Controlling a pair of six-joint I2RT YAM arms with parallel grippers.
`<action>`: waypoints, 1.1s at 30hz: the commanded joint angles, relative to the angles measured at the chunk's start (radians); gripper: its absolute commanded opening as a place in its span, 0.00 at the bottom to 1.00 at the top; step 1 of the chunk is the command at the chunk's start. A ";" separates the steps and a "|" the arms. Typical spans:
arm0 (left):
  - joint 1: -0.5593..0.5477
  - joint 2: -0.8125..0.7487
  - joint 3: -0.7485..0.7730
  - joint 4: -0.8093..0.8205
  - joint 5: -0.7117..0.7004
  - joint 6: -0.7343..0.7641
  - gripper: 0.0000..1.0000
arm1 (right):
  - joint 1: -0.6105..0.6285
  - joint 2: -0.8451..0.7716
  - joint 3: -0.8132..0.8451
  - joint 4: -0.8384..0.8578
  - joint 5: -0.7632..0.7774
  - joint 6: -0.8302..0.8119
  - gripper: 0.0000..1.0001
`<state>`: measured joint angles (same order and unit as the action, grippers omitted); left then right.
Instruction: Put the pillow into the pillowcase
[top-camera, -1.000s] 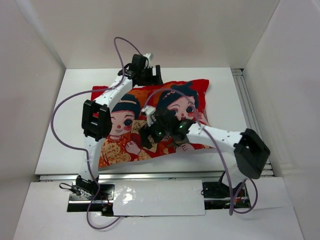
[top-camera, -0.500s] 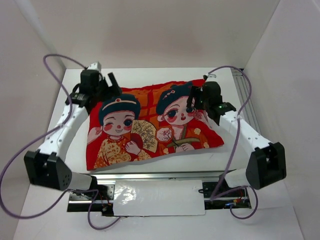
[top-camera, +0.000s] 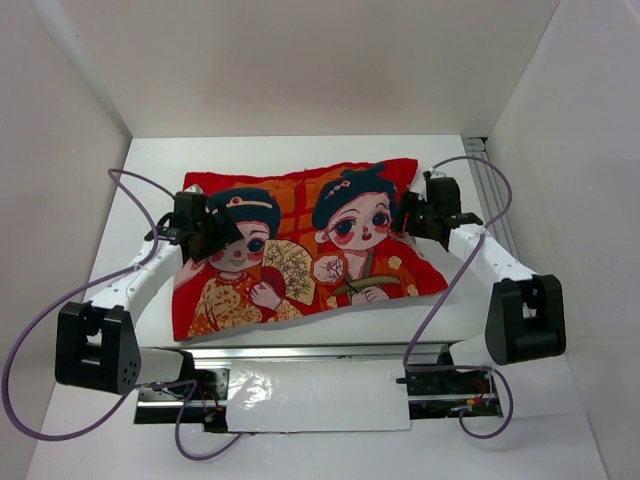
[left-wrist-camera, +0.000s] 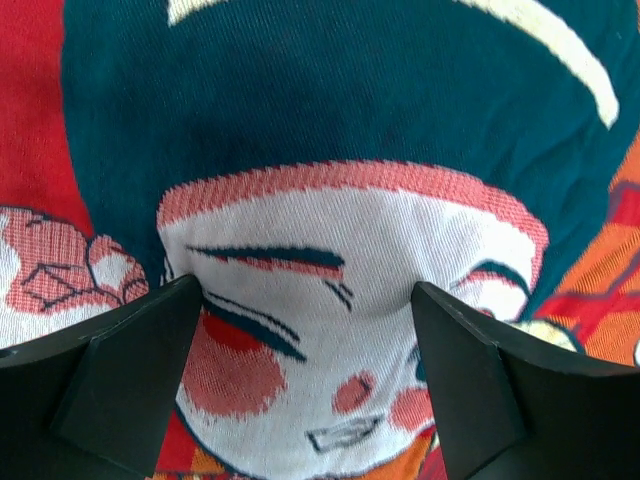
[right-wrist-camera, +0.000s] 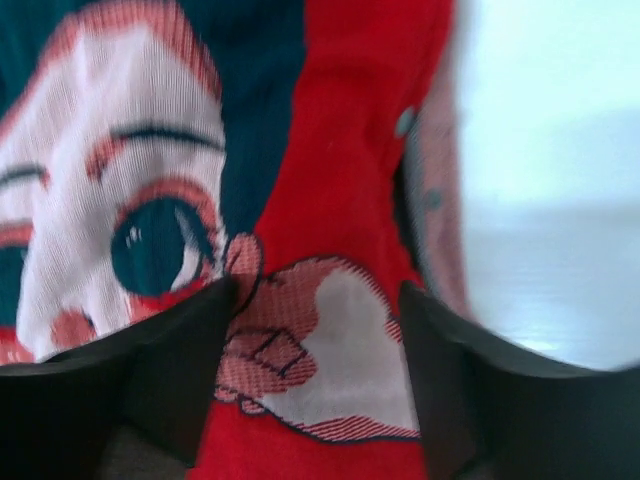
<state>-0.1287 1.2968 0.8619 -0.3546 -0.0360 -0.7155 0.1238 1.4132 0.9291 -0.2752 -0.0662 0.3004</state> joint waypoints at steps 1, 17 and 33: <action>0.018 0.042 0.000 0.072 0.002 -0.024 0.99 | 0.002 -0.014 -0.056 -0.015 -0.115 -0.010 0.70; 0.037 0.140 0.015 0.069 -0.019 -0.065 0.99 | -0.225 -0.252 -0.409 -0.139 -0.029 0.289 0.06; 0.086 -0.062 0.584 -0.312 -0.221 -0.021 0.99 | -0.234 -0.436 0.025 -0.183 0.144 0.180 1.00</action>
<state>-0.0444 1.2995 1.3705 -0.5190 -0.1440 -0.7620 -0.1318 1.0214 0.8902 -0.4637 0.0105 0.4999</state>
